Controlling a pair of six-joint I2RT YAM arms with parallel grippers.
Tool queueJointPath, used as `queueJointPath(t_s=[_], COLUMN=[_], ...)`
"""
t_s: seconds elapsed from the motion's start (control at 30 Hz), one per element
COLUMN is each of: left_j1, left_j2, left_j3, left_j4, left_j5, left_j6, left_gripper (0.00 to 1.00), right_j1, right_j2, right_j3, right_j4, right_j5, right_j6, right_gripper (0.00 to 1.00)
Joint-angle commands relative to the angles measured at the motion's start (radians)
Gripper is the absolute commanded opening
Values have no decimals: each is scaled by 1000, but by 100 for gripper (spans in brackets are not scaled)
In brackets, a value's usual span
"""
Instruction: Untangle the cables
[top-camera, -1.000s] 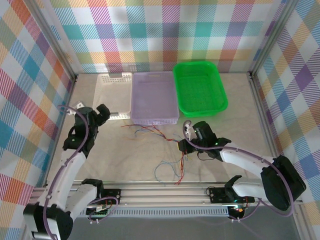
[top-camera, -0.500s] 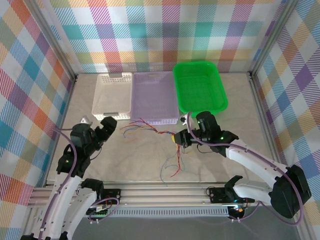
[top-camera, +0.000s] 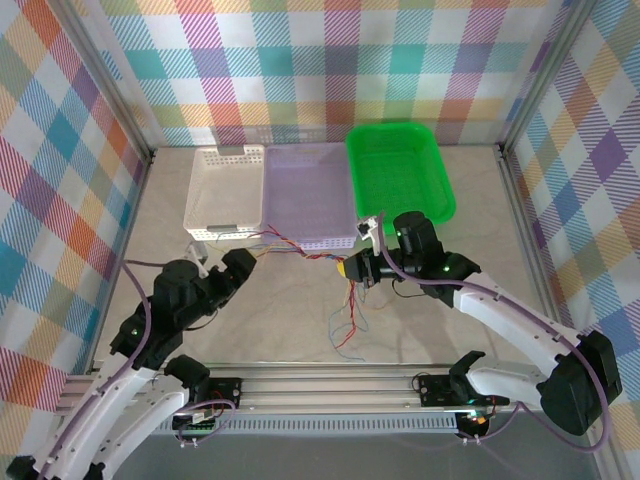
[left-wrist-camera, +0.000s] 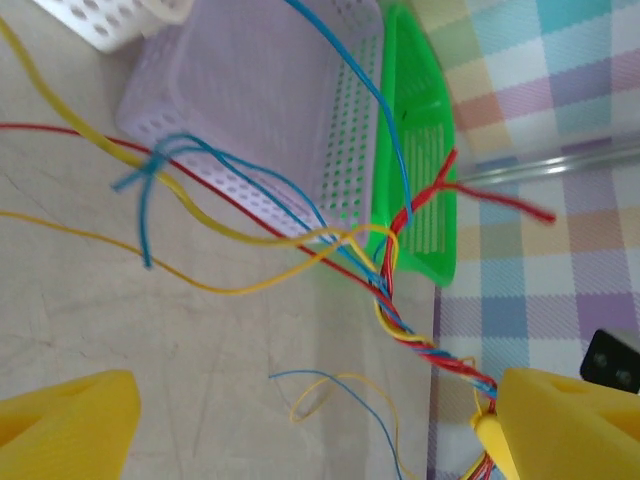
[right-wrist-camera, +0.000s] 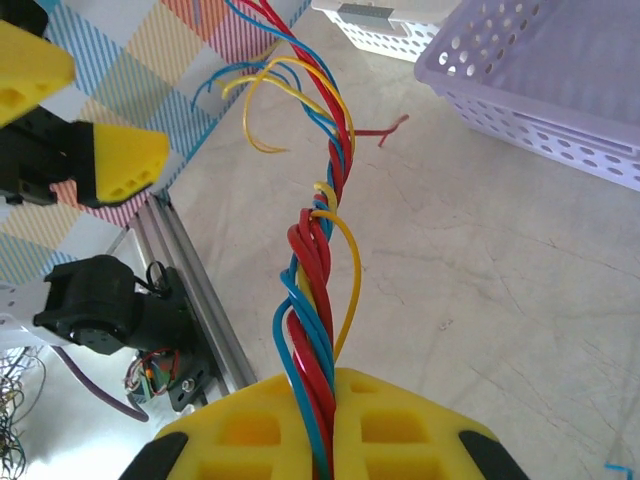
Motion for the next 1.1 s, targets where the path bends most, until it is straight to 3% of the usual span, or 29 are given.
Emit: queueJointPath(t_s=[0.0, 0.43, 0.9, 1.07], left_j1=[-95, -439, -457, -457], left_j2=[34, 259, 263, 209], left_j3=[43, 105, 53, 58], left_j4=[38, 188, 241, 175], left_j5=[-103, -404, -512, -577], left_j6=[-51, -116, -228, -222], left_gripper=[92, 94, 93, 85], right_j1=[10, 43, 113, 127], right_j2=[9, -42, -103, -117], right_j3=[50, 23, -11, -34], right_j4=[10, 31, 96, 98], right_j5=[-40, -73, -131, -145], right_j6=[15, 25, 38, 32], right_gripper=[0, 0, 0, 0])
